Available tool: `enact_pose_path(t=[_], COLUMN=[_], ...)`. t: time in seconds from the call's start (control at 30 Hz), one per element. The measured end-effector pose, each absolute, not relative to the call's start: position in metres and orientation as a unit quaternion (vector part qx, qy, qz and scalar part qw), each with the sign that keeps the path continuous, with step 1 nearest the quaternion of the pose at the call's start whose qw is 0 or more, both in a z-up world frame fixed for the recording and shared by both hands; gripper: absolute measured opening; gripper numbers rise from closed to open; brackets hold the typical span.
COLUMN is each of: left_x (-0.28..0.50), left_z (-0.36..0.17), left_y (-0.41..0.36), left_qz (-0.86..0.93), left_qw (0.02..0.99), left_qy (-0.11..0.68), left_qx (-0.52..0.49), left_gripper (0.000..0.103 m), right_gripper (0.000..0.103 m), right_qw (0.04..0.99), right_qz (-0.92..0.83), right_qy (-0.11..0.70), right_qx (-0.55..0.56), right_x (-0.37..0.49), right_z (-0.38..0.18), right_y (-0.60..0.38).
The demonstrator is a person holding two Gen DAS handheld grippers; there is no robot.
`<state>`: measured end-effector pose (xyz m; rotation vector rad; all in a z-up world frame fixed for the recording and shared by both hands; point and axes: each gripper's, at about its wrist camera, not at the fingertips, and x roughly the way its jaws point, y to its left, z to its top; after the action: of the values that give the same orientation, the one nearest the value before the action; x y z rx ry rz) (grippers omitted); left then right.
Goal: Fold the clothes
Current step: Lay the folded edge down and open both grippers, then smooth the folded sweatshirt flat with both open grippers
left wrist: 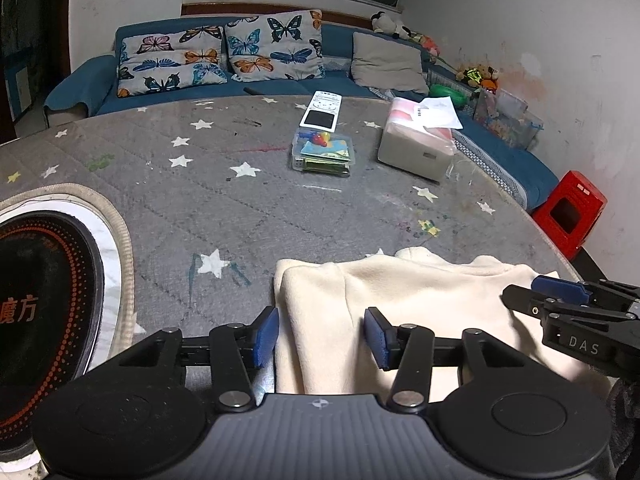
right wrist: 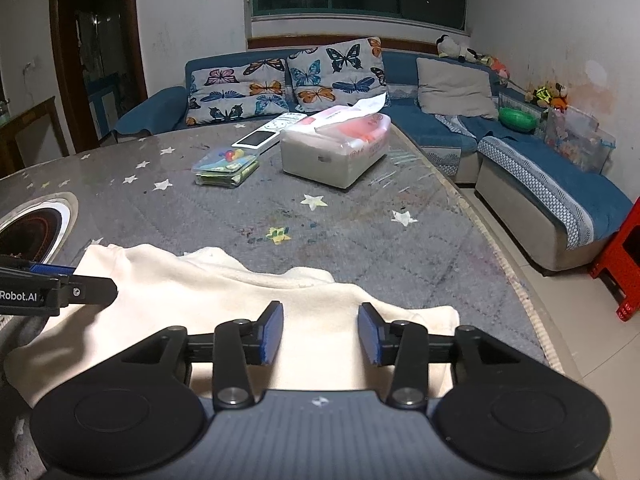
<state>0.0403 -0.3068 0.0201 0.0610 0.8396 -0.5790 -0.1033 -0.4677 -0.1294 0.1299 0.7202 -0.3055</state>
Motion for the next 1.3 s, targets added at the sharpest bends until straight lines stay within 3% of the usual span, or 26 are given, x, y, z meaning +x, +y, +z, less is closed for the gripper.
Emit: enact_pose_path(t=[0.53,0.93,1.3], left_x=[0.027,0.018,0.011], left_z=[0.024,0.024,0.023], left_y=[-0.308,-0.307,-0.305], left_qz=[-0.288,-0.293,-0.297], left_qw=[0.871,0.870,0.868], left_qy=[0.396,0.396,0.397], left_qx=[0.033,0.036,0.037], left_gripper=[0.053,0.054,0.055], right_gripper=[0.059,0.066,0.067], right_qw=[0.921,0.919,0.919], right_qz=[-0.154,-0.160,-0.158], right_qy=[0.356,0.359,0.361], right_qx=[0.026,0.005,-0.003], right_x=[-0.111,-0.115,-0.118], right_z=[-0.124,-0.121,-0.119], right_y=[-0.449,-0.439,-0.431])
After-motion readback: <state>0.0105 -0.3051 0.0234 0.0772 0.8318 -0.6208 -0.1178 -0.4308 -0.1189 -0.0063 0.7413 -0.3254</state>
